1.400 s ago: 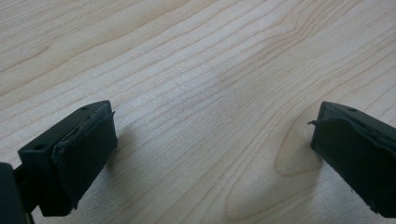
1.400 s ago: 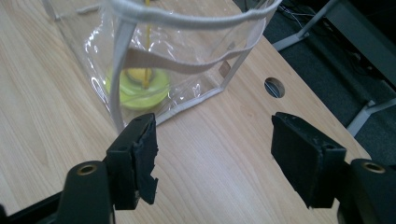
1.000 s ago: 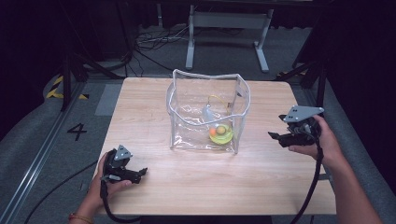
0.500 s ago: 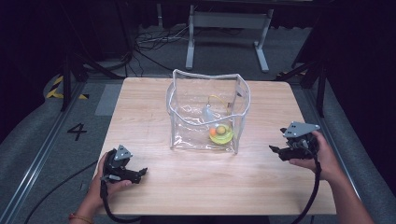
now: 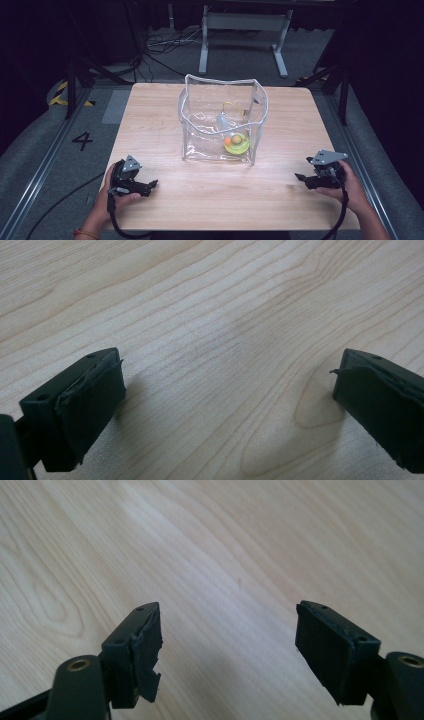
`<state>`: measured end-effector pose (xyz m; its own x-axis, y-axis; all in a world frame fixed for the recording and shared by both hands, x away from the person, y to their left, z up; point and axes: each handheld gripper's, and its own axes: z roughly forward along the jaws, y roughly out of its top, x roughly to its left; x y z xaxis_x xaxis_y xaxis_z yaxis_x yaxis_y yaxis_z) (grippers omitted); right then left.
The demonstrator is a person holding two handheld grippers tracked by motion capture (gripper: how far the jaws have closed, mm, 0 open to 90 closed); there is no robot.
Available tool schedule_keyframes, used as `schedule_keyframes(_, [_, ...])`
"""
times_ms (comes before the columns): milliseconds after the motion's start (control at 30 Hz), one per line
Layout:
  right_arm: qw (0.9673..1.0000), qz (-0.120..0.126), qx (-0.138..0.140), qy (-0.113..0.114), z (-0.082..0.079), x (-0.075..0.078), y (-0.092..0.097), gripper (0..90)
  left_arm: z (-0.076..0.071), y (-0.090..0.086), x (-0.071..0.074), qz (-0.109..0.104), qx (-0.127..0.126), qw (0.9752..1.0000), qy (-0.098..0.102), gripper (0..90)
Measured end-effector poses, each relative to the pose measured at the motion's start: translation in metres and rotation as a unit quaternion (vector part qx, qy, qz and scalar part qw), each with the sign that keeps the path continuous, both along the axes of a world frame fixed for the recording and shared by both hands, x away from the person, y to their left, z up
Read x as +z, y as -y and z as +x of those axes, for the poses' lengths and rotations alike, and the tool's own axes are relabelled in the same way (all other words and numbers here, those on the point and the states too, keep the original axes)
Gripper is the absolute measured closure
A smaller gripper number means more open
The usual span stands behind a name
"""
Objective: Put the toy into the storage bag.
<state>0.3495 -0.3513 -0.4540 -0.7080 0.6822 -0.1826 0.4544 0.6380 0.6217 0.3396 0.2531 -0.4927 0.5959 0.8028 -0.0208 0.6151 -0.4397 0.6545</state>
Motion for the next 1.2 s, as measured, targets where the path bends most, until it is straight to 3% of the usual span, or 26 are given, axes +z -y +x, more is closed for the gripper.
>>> schedule_keyframes(200, [0.9996, 0.019, -0.02, -0.001, -0.011, -0.02, 0.016, 25.6, 0.0, 0.0, 0.0, -0.001, -0.001, 1.0, 0.0, 0.5])
schedule_keyframes(333, [0.9974, 0.06, -0.04, -0.006, -0.019, -0.033, 0.027, 24.0, 0.0, 0.0, 0.0, -0.001, -0.001, 1.0, 0.0, 0.6])
schedule_keyframes(367, [0.9974, 0.06, -0.04, -0.006, -0.019, -0.033, 0.027, 24.0, 0.0, 0.0, 0.0, -0.001, -0.001, 1.0, 0.0, 0.6])
schedule_keyframes(467, [0.9908, 0.118, -0.065, -0.013, -0.024, -0.041, 0.04, 23.5, 0.0, 0.0, 0.0, -0.001, 0.001, 1.0, 0.0, 0.5])
schedule_keyframes(533, [0.9904, 0.117, -0.074, -0.005, -0.028, -0.042, 0.041, 21.8, -0.001, 0.0, 0.0, -0.001, 0.004, 1.0, 0.002, 0.6])
schedule_keyframes(1200, [0.9888, 0.12, -0.089, -0.009, -0.029, -0.042, 0.041, 20.4, -0.003, 0.0, 0.0, -0.001, 0.012, 0.9999, -0.002, 0.5])
